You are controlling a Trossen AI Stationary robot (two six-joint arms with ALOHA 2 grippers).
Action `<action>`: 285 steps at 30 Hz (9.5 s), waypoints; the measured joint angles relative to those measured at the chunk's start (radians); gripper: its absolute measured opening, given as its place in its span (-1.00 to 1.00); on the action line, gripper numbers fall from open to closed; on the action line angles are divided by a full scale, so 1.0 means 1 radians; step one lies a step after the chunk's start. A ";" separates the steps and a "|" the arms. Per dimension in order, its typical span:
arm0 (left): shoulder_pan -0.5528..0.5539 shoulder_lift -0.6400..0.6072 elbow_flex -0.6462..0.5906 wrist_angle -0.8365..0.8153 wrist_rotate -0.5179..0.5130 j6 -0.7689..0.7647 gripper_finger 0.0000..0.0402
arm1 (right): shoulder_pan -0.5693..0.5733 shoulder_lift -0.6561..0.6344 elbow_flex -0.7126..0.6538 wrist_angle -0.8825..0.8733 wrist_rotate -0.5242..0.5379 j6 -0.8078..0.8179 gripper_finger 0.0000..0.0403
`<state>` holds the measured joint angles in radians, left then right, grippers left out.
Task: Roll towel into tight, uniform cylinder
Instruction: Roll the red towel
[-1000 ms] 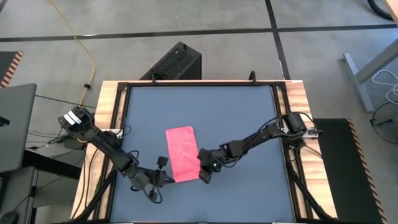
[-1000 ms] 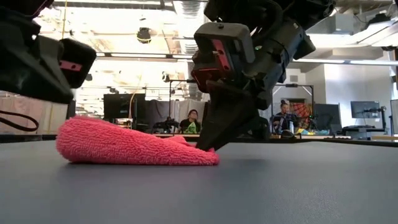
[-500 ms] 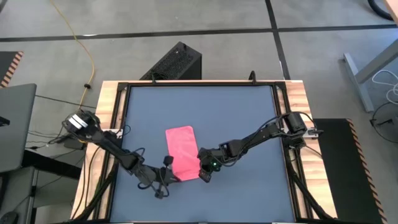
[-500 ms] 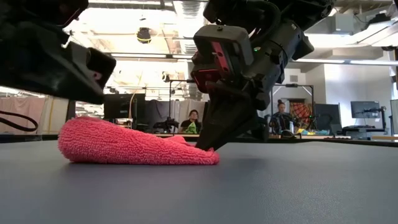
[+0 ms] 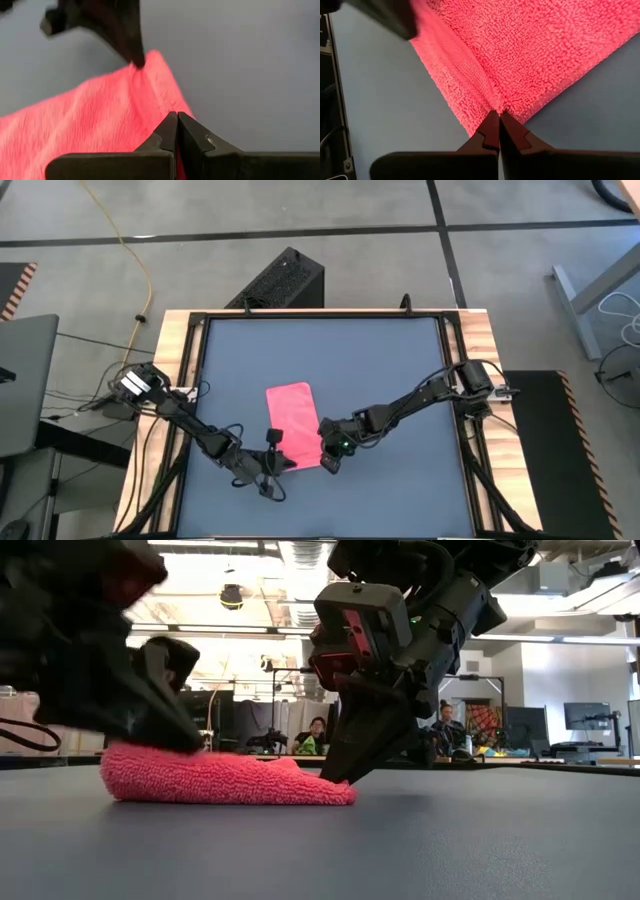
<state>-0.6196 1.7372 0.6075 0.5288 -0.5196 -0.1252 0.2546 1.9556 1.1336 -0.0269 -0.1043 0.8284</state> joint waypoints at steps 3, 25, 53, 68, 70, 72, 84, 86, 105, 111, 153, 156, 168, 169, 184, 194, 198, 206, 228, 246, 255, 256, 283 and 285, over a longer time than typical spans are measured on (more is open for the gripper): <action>0.005 0.014 0.000 -0.035 0.011 -0.039 -1.00 | 0.000 0.000 0.000 0.000 0.000 -0.002 -0.91; 0.005 0.017 -0.001 -0.097 0.036 -0.107 -1.00 | -0.022 0.000 0.023 -0.028 -0.116 -0.083 -0.33; 0.019 0.016 -0.001 -0.129 0.044 -0.149 -1.00 | 0.301 0.060 0.102 -0.020 0.704 -0.968 -0.32; 0.019 0.017 -0.001 -0.138 0.046 -0.149 -1.00 | 0.239 0.061 0.095 -0.052 0.576 -0.881 -0.34; 0.019 0.017 -0.001 -0.138 0.046 -0.149 -1.00 | 0.237 0.061 0.079 -0.048 0.576 -0.880 -0.34; 0.019 0.017 -0.001 -0.138 0.046 -0.149 -1.00 | 0.233 0.061 0.068 -0.051 0.575 -0.866 -0.34; 0.019 0.017 -0.002 -0.141 0.051 -0.149 -1.00 | 0.214 0.137 0.071 0.005 0.545 -0.859 -0.36; 0.019 0.017 -0.002 -0.143 0.053 -0.149 -1.00 | 0.218 0.139 0.077 -0.005 0.569 -0.855 -0.42; 0.019 0.017 -0.002 -0.164 0.159 -0.169 -1.00 | 0.097 0.049 0.074 -0.053 0.222 -0.520 -0.92; 0.019 0.017 -0.001 -0.167 0.200 -0.175 -1.00 | 0.031 0.048 0.074 -0.032 0.026 -0.411 -0.93; 0.012 -0.226 -0.003 -0.383 0.259 -0.099 -0.72 | -0.094 0.093 0.077 -0.040 -0.215 -0.249 -0.93; -0.005 -0.255 -0.003 -0.380 0.254 -0.093 -0.64 | -0.094 0.093 0.077 -0.041 -0.215 -0.249 -0.93; -0.115 -0.228 -0.002 -0.326 0.069 -0.067 -0.42 | -0.094 0.094 0.076 -0.040 -0.214 -0.245 -0.93; -0.124 -0.222 -0.002 -0.319 0.045 -0.058 -0.40 | -0.094 0.094 0.076 -0.040 -0.214 -0.245 -0.93; -0.152 -0.134 -0.002 -0.223 -0.061 -0.026 -0.08 | -0.094 0.095 0.075 -0.040 -0.212 -0.249 -0.93; -0.152 -0.116 -0.001 -0.208 -0.053 -0.074 -0.07 | -0.094 0.095 0.075 -0.040 -0.212 -0.253 -0.92; -0.152 -0.052 -0.001 -0.166 -0.073 -0.084 -0.07 | -0.094 0.095 0.075 -0.040 -0.212 -0.253 -0.92; -0.158 -0.038 -0.001 -0.139 -0.141 -0.086 -0.10 | -0.094 0.095 0.075 -0.040 -0.211 -0.253 -0.91; -0.112 -0.038 -0.016 -0.176 0.001 -0.371 -0.99 | -0.094 0.095 0.075 -0.040 -0.211 -0.236 -0.91; -0.009 -0.088 -0.106 -0.221 0.199 -0.716 -1.00 | -0.104 0.096 0.075 -0.041 -0.213 -0.214 -0.83; 0.058 -0.088 -0.105 -0.238 0.331 -0.796 -1.00 | -0.118 0.067 0.072 -0.051 -0.243 -0.180 -0.63; 0.061 -0.088 -0.105 -0.238 0.336 -0.796 -1.00 | -0.118 0.057 0.072 -0.055 -0.243 -0.187 -0.62; 0.088 -0.086 -0.108 -0.233 0.358 -0.762 -1.00 | 0.242 0.018 0.078 -0.008 0.550 -1.106 -0.51; 0.088 -0.086 -0.107 -0.235 0.360 -0.758 -1.00 | 0.237 0.033 0.082 0.021 0.552 -1.083 -0.44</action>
<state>-0.5320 1.6512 0.5003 0.2941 -0.1598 -0.8833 0.4913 1.9883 1.2158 -0.0058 0.4473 -0.2546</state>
